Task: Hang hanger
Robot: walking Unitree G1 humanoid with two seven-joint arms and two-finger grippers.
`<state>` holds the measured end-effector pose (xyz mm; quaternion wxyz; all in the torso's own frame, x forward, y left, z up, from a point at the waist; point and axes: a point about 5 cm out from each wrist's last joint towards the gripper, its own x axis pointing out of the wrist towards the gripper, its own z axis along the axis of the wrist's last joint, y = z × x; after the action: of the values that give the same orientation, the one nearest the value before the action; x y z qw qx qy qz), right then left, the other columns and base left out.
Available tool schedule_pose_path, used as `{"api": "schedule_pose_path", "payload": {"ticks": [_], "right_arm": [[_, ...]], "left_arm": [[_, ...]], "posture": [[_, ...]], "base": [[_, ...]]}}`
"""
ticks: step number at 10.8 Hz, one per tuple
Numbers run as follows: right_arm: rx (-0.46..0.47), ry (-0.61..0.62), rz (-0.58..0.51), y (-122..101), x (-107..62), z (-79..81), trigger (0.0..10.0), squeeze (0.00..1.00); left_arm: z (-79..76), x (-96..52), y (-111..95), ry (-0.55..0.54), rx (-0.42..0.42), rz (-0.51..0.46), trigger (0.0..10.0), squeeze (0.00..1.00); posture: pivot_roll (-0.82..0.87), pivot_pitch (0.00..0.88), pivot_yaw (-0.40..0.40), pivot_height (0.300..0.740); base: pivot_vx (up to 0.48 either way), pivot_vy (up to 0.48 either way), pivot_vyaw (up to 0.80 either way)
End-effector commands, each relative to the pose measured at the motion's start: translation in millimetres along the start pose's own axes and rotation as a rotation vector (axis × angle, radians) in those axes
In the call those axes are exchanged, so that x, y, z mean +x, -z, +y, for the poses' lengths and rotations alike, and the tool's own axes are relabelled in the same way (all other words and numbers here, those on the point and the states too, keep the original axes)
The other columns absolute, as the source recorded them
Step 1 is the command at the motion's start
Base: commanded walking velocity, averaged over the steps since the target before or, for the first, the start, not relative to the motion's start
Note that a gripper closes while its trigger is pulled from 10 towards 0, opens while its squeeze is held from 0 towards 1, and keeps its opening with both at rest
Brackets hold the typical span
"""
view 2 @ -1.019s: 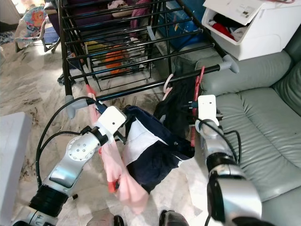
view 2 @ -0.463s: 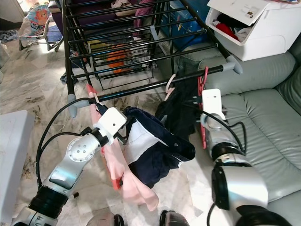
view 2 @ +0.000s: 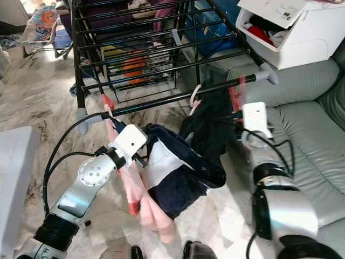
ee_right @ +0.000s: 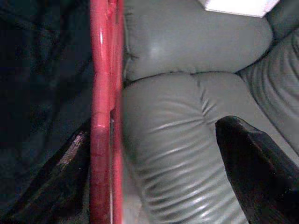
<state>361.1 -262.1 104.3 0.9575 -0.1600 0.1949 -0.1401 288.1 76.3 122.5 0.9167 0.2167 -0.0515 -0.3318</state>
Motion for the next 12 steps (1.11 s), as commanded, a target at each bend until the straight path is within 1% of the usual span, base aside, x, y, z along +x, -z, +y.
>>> {"api": "schedule_pose_path", "payload": {"ticks": [1, 2, 3, 4, 5, 7, 8, 9, 10, 11, 12], "right_arm": [[0.003, 0.027, 0.023, 3.0, 0.5, -7.7, 10.0, 0.0], [-0.011, 0.052, 0.027, 4.1, 0.7, -15.0, 10.0, 0.0], [0.009, 0.038, 0.033, 5.3, 0.6, -13.3, 10.0, 0.0], [0.014, -0.004, 0.031, 5.0, 0.1, -3.7, 10.0, 0.0], [0.007, -0.081, 0.023, 2.1, -0.7, 11.5, 10.0, 0.0], [-0.042, -0.175, 0.004, -2.4, -2.4, 28.9, 10.0, 0.0], [-0.031, -0.214, 0.009, -3.8, -3.4, 37.5, 10.0, 0.0], [-0.013, -0.254, 0.011, -8.8, -5.2, 51.6, 10.0, 0.0], [-0.008, -0.258, 0.01, -11.8, -5.9, 57.0, 10.0, 0.0], [0.11, -0.218, 0.042, -15.9, -6.3, 62.5, 10.0, 0.0], [0.185, -0.192, 0.06, -17.4, -6.3, 63.5, 10.0, 0.0]], "left_arm": [[4.7, 0.9, -3.2, -0.005, 0.026, -0.005, 10.0, 0.0], [5.3, 1.2, -2.8, -0.005, 0.029, -0.001, 10.0, 0.0], [5.0, 1.2, -2.1, -0.004, 0.029, 0.001, 10.0, 0.0], [3.5, 1.7, -2.0, 0.0, 0.03, 0.002, 10.0, 0.0], [2.8, 2.2, -2.0, 0.006, 0.034, 0.006, 10.0, 0.0], [3.3, 1.7, -0.8, 0.008, 0.036, 0.012, 10.0, 0.0], [3.4, 1.9, -0.3, 0.009, 0.037, 0.015, 10.0, 0.0], [2.3, 2.9, -0.2, 0.013, 0.037, 0.018, 10.0, 0.0], [1.2, 3.2, -0.2, 0.015, 0.037, 0.018, 10.0, 0.0], [-0.7, 3.7, -0.5, 0.027, 0.039, 0.015, 10.0, 0.0], [-1.4, 4.1, -0.8, 0.031, 0.04, 0.011, 10.0, 0.0]], "posture": [[0.02, 0.059, 0.043, 0.74], [0.02, 0.057, 0.042, 0.74], [0.02, 0.058, 0.044, 0.74], [0.02, 0.058, 0.045, 0.74], [0.02, 0.058, 0.045, 0.74], [0.02, 0.058, 0.045, 0.74], [0.01, 0.056, 0.044, 0.74], [0.01, 0.056, 0.042, 0.74], [0.01, 0.055, 0.041, 0.74], [0.01, 0.052, 0.038, 0.74], [0.01, 0.049, 0.036, 0.74]], "base": [[0.0, 0.0, 0.0], [0.0, 0.0, 0.0], [0.0, 0.0, 0.0], [0.0, 0.0, 0.0], [0.0, 0.0, 0.0], [0.0, 0.0, 0.0], [0.0, 0.0, 0.0], [0.0, 0.0, 0.0], [0.0, 0.0, 0.0], [0.0, 0.0, 0.0], [0.0, 0.0, 0.0]]}}
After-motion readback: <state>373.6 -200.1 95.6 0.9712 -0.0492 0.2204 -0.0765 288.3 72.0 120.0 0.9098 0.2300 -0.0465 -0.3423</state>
